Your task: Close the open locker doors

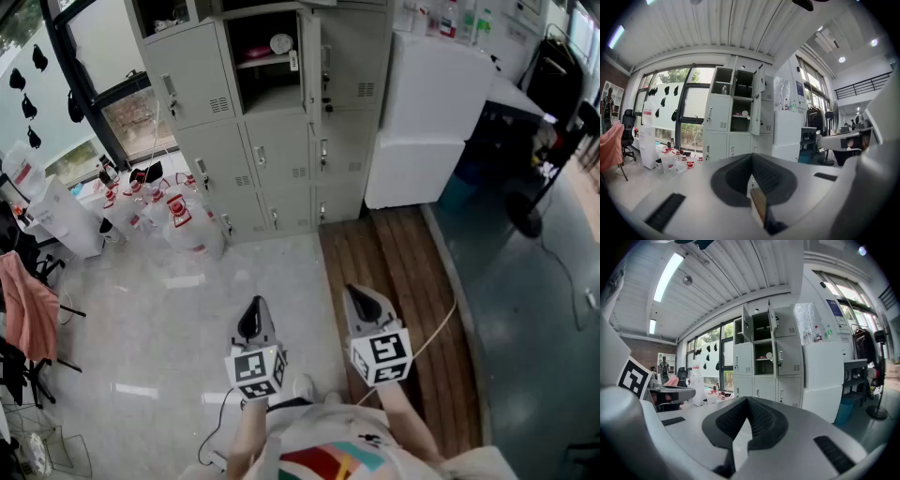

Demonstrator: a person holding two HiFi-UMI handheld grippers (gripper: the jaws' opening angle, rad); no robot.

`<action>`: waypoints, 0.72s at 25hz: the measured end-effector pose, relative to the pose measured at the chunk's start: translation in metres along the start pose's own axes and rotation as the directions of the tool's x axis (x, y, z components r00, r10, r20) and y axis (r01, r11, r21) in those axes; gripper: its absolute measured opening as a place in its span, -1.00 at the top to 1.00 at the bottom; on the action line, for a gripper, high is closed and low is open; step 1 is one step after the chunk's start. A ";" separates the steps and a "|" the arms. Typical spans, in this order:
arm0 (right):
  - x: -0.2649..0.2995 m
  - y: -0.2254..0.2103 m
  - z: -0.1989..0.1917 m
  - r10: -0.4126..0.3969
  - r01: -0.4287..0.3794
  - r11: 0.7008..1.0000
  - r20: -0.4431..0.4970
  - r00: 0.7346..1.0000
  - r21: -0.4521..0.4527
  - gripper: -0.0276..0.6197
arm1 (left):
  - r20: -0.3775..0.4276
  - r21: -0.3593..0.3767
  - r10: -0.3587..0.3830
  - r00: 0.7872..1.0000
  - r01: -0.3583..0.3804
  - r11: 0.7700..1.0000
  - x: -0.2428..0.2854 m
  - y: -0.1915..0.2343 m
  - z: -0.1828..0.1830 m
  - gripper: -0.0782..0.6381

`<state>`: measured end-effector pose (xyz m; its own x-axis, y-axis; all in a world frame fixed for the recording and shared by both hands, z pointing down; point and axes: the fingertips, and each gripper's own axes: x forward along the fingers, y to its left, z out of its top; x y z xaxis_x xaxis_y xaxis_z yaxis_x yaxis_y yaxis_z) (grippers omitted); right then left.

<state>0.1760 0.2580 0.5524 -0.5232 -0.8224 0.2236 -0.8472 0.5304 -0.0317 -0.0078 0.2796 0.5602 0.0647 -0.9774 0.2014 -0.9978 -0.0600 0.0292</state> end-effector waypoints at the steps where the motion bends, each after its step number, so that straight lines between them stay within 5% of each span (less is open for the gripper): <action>1: -0.001 0.000 0.000 0.001 -0.001 1.000 0.000 1.000 0.003 0.90 | 0.001 -0.003 0.000 1.000 0.000 1.000 0.000 0.000 0.002 0.76; 18: 0.001 0.007 0.003 0.022 -0.023 1.000 0.071 0.997 0.007 0.90 | -0.002 -0.033 -0.004 1.000 0.004 0.999 -0.009 0.003 -0.001 0.76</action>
<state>0.1690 0.2601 0.5498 -0.5469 -0.8231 0.1528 -0.8358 0.5472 -0.0438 -0.0113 0.2885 0.5596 0.0687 -0.9766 0.2037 -0.9964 -0.0571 0.0621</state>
